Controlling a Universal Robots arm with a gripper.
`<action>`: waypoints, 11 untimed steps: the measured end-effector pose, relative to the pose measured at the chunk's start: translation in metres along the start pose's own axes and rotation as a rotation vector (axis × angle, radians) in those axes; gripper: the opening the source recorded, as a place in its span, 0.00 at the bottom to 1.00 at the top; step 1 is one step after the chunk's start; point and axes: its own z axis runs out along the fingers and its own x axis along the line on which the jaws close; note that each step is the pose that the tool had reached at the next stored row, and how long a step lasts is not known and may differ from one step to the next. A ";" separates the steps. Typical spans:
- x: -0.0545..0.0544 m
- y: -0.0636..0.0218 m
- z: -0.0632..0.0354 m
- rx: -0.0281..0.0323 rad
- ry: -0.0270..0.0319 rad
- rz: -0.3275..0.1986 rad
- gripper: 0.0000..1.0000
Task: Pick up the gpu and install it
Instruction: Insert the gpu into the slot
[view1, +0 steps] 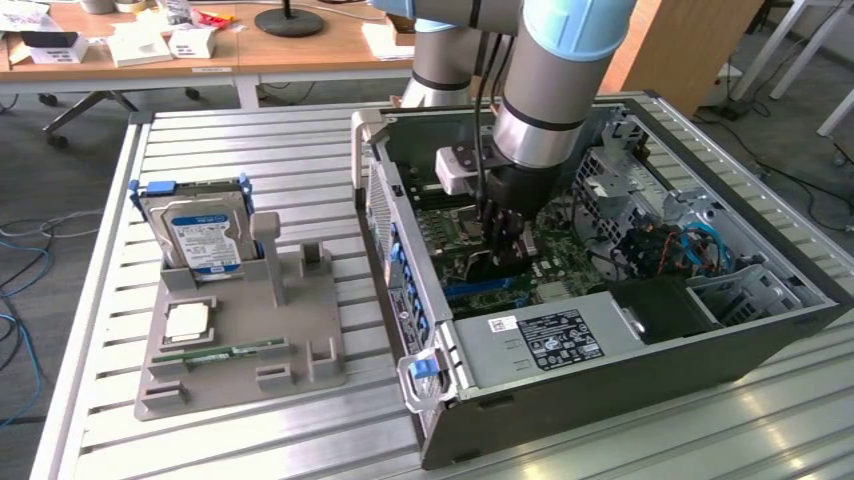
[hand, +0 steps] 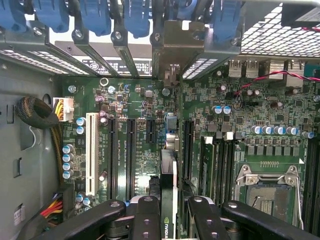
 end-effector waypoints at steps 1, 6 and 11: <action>0.000 0.0000 0.0000 0.0000 0.0001 0.000 0.26; 0.000 0.0000 0.0000 0.0000 0.0000 0.000 0.26; 0.000 0.0000 0.0000 0.0001 -0.0001 0.000 0.26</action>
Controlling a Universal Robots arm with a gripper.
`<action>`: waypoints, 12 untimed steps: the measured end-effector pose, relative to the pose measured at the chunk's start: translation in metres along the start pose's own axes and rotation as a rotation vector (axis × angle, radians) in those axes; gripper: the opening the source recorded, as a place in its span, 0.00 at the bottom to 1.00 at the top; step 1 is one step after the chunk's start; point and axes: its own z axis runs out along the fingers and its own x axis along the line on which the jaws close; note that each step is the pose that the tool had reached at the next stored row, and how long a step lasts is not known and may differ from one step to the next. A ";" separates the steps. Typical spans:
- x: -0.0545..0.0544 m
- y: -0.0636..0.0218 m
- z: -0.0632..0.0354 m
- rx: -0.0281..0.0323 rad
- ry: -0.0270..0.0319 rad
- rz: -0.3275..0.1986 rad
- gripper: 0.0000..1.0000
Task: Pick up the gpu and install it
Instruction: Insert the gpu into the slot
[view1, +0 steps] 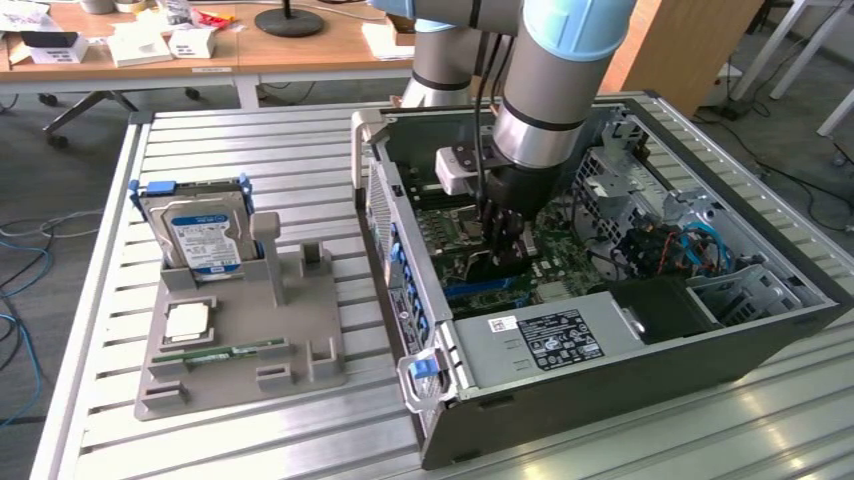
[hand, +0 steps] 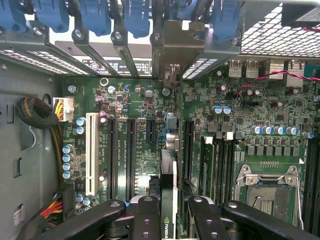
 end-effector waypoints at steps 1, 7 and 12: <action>0.000 0.0000 -0.0001 0.0001 -0.0002 0.000 0.26; 0.000 0.0000 -0.0015 -0.0001 0.0002 0.000 0.26; 0.000 0.0002 -0.0016 -0.0001 0.0002 0.000 0.26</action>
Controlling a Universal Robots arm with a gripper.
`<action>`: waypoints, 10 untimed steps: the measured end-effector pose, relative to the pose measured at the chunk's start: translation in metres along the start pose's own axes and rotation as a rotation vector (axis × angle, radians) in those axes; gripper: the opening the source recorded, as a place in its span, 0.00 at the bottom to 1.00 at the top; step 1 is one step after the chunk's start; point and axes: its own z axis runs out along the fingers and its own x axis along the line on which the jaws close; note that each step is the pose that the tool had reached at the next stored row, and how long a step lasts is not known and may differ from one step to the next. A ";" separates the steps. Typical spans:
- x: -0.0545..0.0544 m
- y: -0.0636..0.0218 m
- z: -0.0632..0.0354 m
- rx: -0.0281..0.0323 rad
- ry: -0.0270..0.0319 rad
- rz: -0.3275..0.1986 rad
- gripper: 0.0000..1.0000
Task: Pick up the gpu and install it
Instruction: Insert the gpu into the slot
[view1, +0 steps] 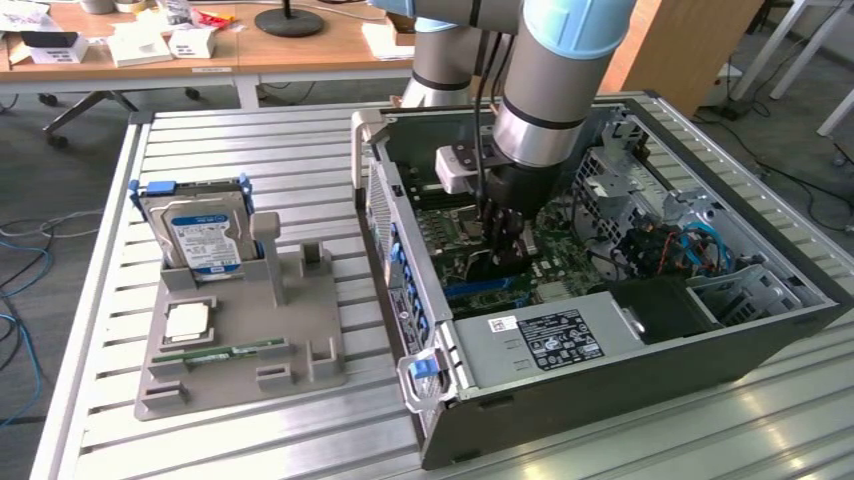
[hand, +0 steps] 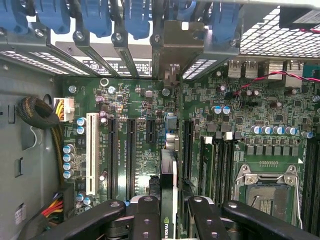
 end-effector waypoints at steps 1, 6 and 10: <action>0.000 0.0000 0.0001 0.0000 0.0004 0.000 0.26; 0.000 0.0000 0.0007 0.0000 0.0011 0.001 0.26; 0.000 0.0000 0.0013 0.0000 0.0010 0.001 0.26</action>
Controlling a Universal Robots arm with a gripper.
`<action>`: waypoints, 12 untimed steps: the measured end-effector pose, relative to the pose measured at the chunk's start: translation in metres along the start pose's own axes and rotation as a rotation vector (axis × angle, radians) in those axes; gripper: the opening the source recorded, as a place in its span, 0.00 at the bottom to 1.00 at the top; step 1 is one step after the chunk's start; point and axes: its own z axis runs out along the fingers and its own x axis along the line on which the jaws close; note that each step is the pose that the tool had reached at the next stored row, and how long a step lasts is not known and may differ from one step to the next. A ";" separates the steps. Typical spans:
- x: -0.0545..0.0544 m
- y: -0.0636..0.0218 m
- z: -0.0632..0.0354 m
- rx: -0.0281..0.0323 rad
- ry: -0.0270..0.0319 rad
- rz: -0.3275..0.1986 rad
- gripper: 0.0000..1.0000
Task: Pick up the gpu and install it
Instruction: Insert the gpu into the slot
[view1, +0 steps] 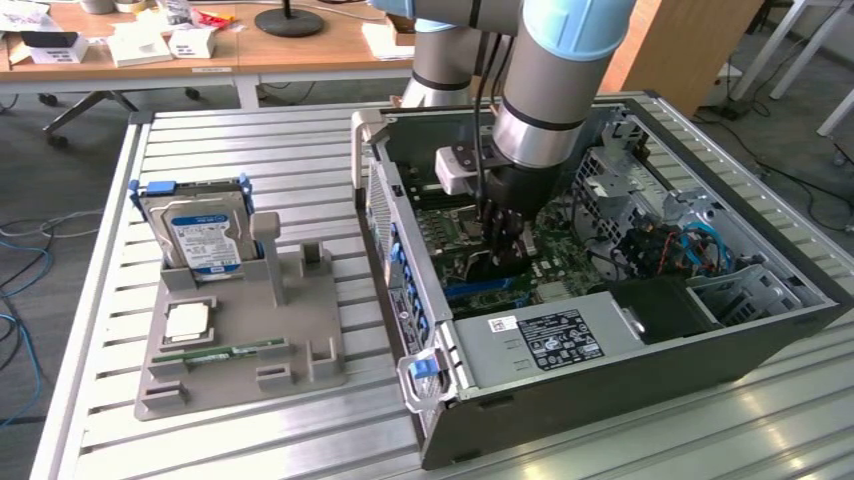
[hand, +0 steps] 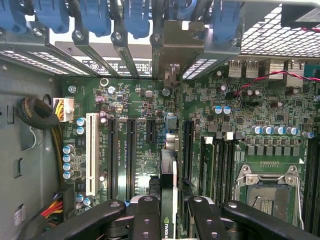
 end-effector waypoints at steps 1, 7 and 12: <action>0.000 0.0000 0.0001 0.0000 0.0000 0.000 0.26; 0.000 0.0000 0.0007 0.0000 0.0001 0.000 0.26; 0.000 0.0000 0.0008 0.0000 0.0005 0.000 0.26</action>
